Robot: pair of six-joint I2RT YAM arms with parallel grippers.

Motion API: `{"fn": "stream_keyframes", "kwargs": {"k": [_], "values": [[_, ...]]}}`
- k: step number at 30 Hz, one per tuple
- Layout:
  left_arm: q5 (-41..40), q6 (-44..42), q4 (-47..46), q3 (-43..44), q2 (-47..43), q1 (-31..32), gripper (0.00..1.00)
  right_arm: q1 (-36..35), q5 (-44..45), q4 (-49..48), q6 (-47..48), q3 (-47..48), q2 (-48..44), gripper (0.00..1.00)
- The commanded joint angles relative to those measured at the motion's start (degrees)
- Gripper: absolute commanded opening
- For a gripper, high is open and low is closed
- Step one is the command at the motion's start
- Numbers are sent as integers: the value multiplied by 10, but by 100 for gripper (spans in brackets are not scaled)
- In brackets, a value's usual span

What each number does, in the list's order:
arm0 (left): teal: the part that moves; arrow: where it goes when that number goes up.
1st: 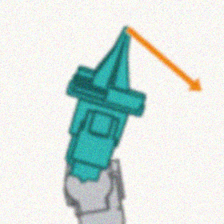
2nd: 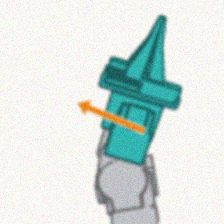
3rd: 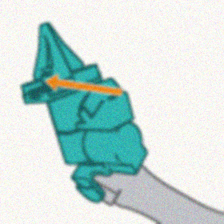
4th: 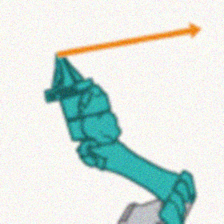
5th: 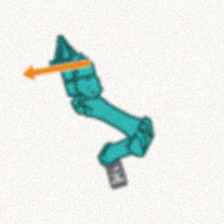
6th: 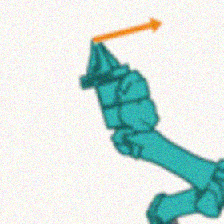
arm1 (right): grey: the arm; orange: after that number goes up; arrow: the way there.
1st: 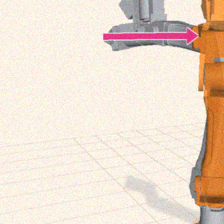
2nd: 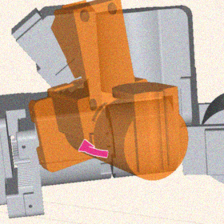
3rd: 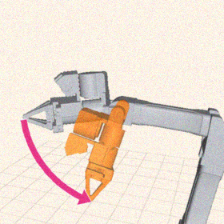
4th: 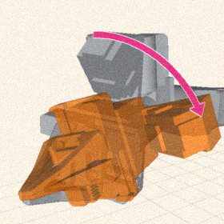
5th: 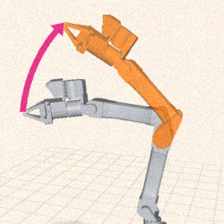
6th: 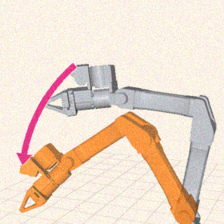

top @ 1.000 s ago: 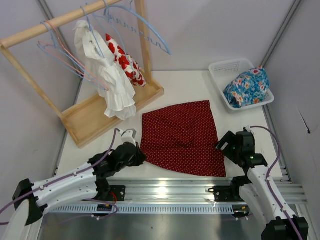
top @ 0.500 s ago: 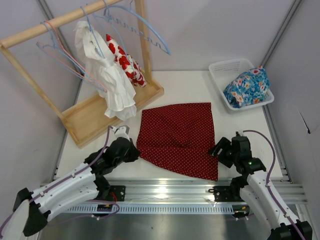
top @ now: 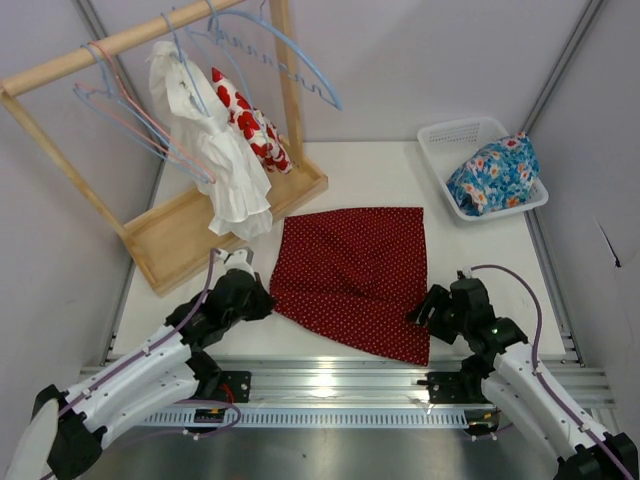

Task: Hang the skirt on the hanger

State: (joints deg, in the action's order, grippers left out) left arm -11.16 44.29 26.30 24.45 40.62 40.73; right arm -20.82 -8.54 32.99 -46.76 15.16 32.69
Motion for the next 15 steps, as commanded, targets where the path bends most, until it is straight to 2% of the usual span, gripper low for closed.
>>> {"fn": "stream_keyframes", "kwargs": {"k": [1, 6, 15], "values": [[8, -29, 4, 31, -3, -21, 0, -20, 26, 8, -9, 17, 4, 70], [35, -48, 5, 31, -12, -78, 0, -52, 26, -33, -2, 12, 23, 72], [59, -53, -10, 23, 14, -139, 0, -127, 104, -61, 22, 36, 68, 74]]}}
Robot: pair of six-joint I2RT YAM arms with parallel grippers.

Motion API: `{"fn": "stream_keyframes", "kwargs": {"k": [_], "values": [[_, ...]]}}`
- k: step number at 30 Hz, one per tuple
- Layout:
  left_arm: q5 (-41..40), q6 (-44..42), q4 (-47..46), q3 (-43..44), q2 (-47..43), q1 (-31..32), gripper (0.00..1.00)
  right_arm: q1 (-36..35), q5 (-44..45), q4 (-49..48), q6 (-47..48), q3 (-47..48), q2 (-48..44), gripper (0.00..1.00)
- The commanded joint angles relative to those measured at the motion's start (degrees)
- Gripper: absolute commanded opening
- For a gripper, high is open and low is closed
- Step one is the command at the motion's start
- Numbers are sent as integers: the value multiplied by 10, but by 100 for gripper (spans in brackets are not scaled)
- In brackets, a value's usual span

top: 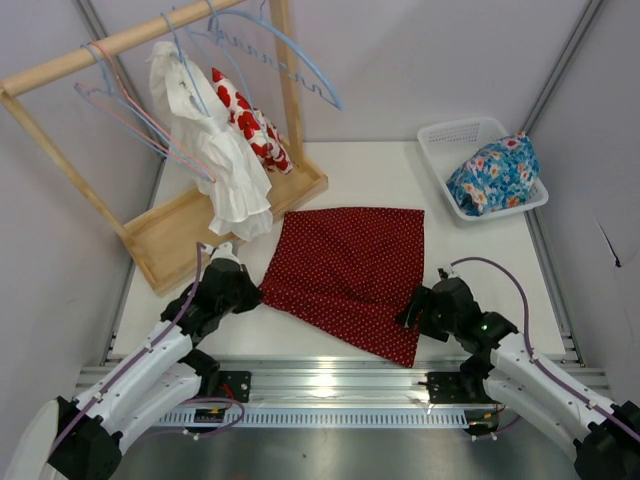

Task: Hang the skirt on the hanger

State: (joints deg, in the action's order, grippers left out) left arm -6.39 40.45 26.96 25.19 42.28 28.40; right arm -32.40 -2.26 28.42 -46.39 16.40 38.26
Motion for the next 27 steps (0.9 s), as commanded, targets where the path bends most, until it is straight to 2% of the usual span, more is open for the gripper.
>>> {"fn": "stream_keyframes", "kwargs": {"k": [1, 11, 14, 16, 18, 22, 27], "values": [[9, -14, -16, 14, -4, -18, 0, -14, 39, -21, 22, 24, 15, 74], [16, -20, -34, 12, 13, -30, 0, -48, 41, -45, 47, 7, -14, 72], [11, -22, -31, 13, 10, -31, 0, -57, 43, -61, 49, -7, -12, 67], [13, -22, -31, 13, 8, -31, 0, -63, 41, -69, 46, -15, -6, 61], [12, -22, -28, 15, 8, -31, 0, -70, 38, -74, 42, -19, 6, 59], [11, -23, -25, 20, 8, -31, 0, -86, 41, -64, 39, -12, 11, 59], [5, -25, -19, 28, 8, -32, 0, -103, 46, -41, 11, -12, 2, 68]]}}
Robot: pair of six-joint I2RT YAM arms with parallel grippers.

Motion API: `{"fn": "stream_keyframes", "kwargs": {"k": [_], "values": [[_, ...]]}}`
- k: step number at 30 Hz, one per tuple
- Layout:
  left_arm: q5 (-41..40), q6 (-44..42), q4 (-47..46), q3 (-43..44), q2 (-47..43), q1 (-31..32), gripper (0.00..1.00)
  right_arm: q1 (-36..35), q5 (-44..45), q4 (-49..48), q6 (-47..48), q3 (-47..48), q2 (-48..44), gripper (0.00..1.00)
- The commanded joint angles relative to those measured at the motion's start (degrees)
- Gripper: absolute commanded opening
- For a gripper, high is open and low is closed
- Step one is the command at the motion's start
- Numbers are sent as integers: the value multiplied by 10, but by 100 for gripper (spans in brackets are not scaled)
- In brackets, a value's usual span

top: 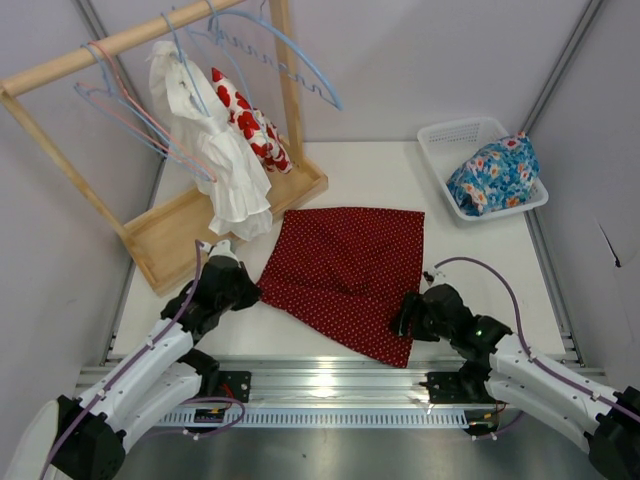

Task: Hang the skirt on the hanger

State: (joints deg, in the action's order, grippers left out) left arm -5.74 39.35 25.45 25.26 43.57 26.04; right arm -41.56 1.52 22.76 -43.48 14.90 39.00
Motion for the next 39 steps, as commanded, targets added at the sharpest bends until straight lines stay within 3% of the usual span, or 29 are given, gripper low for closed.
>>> {"fn": "stream_keyframes", "kwargs": {"k": [1, 4, 5, 7, 8, 9, 14, 18, 25, 31, 33, 34, 35, 37, 38, 39], "values": [[-1, -15, -5, 30, -4, -9, 0, -15, 8, 16, -21, -1, -6, 68], [3, -15, -11, 30, 0, -11, 0, -26, 5, 8, -34, -14, -14, 54], [5, -15, -12, 25, 2, -13, 0, -31, 4, 4, -38, -15, -15, 40], [8, -16, -14, 33, 5, -13, 0, -34, 5, 2, -44, -17, -15, 21], [9, -17, -13, 35, 5, -13, 0, -35, 6, 9, -45, -8, -15, 1], [10, -20, -11, 41, 5, -13, 0, -37, 7, 16, -45, 0, -15, 0], [8, -37, 33, 96, -7, -13, 0, -44, -7, 78, -37, 85, -33, 0], [-8, -46, 75, 120, -30, -13, 0, -48, -79, 86, -47, 136, -69, 0], [-13, -10, 104, 83, -60, -14, 0, -85, -160, 108, -77, 100, -137, 0], [-96, 53, 179, 103, -95, -14, 1, -141, -192, 113, -107, 78, -174, 0], [-119, 90, 212, 110, -108, -14, 7, -161, -203, 116, -115, 69, -176, 2], [-131, 98, 220, 110, -113, -14, 11, -170, -199, 130, -121, 66, -175, 9], [-133, 111, 232, 110, -119, -14, 30, -178, -195, 137, -122, 65, -175, 28], [-132, 116, 239, 112, -123, -14, 65, -201, -173, 155, -121, 69, -170, 44], [-130, 118, 246, 121, -126, -14, 76, -206, -161, 163, -112, 76, -168, 61], [-131, 117, 250, 126, -127, -14, 78, -211, -147, 173, -106, 100, -165, 64]]}}
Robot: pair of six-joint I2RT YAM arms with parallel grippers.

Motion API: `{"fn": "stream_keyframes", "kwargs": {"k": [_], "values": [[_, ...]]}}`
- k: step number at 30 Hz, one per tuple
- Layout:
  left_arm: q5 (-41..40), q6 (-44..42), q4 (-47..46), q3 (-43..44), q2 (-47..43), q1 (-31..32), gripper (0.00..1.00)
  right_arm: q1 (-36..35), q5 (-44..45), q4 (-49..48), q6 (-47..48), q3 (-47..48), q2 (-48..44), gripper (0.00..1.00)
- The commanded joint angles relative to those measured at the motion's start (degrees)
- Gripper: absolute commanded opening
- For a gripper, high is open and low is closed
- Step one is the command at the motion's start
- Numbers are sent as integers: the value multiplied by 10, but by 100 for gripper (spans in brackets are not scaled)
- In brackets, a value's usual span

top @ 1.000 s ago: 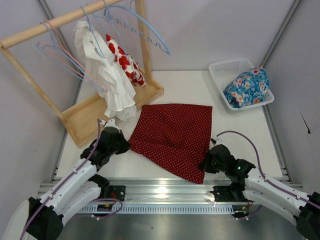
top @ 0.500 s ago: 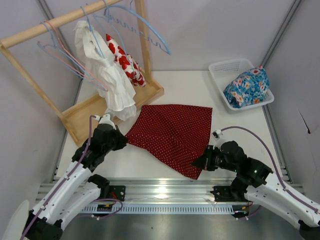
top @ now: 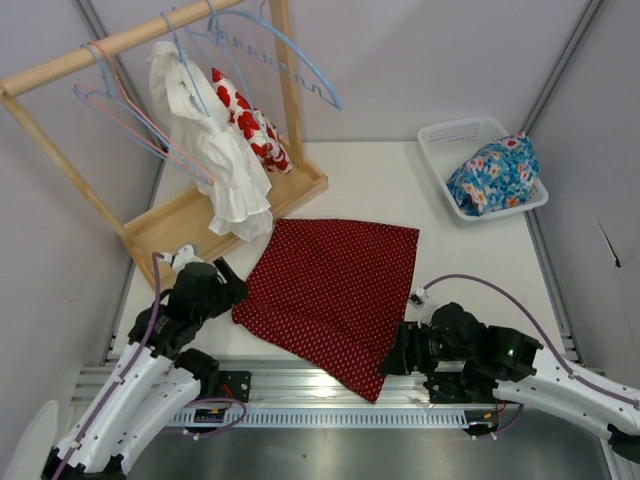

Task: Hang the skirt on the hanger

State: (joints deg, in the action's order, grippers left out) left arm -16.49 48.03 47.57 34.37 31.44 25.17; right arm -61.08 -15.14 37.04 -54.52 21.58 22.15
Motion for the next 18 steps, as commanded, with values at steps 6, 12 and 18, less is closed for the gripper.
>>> {"fn": "stream_keyframes", "kwargs": {"k": [6, 12, 18], "values": [[-27, -45, 43, 133, 7, -6, 93, -16, 180, 111, 36, 155, 65, 76], [75, -135, -44, 150, 101, 43, 51, 17, 331, 24, 81, 203, 182, 54], [13, -95, -119, 121, 225, 174, 13, 226, 239, -174, 117, 167, 298, 0]]}}
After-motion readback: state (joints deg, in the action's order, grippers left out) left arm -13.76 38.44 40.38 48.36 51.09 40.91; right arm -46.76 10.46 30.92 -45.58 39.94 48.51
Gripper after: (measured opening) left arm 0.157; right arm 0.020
